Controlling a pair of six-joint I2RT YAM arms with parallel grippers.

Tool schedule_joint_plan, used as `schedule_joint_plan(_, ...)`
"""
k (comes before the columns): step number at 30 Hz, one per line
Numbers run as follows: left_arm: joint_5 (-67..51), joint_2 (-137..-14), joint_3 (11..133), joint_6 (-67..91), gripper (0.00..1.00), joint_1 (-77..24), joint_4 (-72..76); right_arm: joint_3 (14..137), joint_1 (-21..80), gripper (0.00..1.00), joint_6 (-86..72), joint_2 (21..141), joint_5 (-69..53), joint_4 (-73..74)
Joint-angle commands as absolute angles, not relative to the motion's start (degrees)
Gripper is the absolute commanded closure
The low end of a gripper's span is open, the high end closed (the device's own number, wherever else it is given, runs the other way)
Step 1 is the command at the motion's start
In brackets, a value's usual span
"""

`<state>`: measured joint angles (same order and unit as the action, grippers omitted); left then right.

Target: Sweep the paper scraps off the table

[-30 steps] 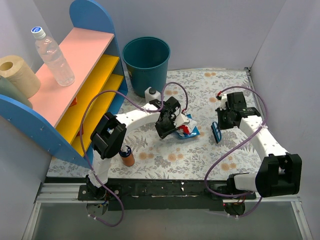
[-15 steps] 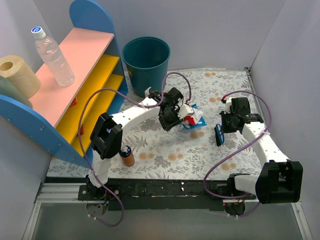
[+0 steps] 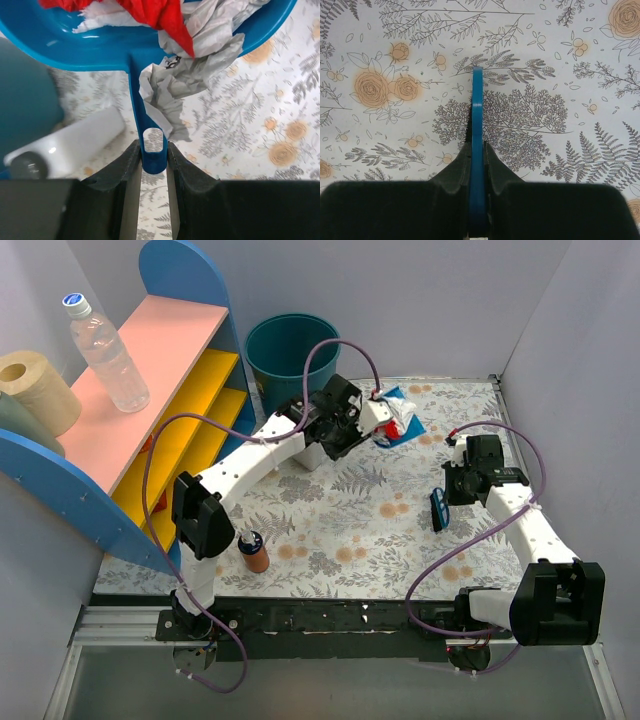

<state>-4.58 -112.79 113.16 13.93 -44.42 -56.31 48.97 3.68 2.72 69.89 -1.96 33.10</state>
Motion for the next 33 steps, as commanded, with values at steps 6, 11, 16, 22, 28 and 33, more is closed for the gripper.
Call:
schedule_joint_plan(6,3.6,-113.1,130.1,14.3,1.0,-38.2,-58.1,47.2,2.8,0.99,1.8,71.5,-3.5,33.6)
schedule_joint_plan(11,4.3,-117.4,141.4,16.2,1.0,-32.8,-61.4,46.9,2.7,0.99,2.1,71.3,-3.3,33.6)
schedule_joint_plan(16,7.8,-117.2,140.7,15.6,1.0,-29.5,-58.5,46.8,2.5,0.99,2.2,71.2,-3.5,33.4)
schedule_joint_plan(22,10.5,-120.9,143.1,16.1,1.0,-24.2,-54.7,46.5,2.5,0.99,2.4,70.8,-3.3,33.2)
schedule_joint_plan(28,16.3,-123.1,143.3,12.4,1.0,-22.6,-49.7,46.3,2.3,0.99,2.6,70.3,-3.2,33.4)
schedule_joint_plan(33,19.2,-125.3,143.7,6.6,1.0,-22.2,-45.3,46.1,2.0,0.99,2.6,70.0,-3.3,33.0)
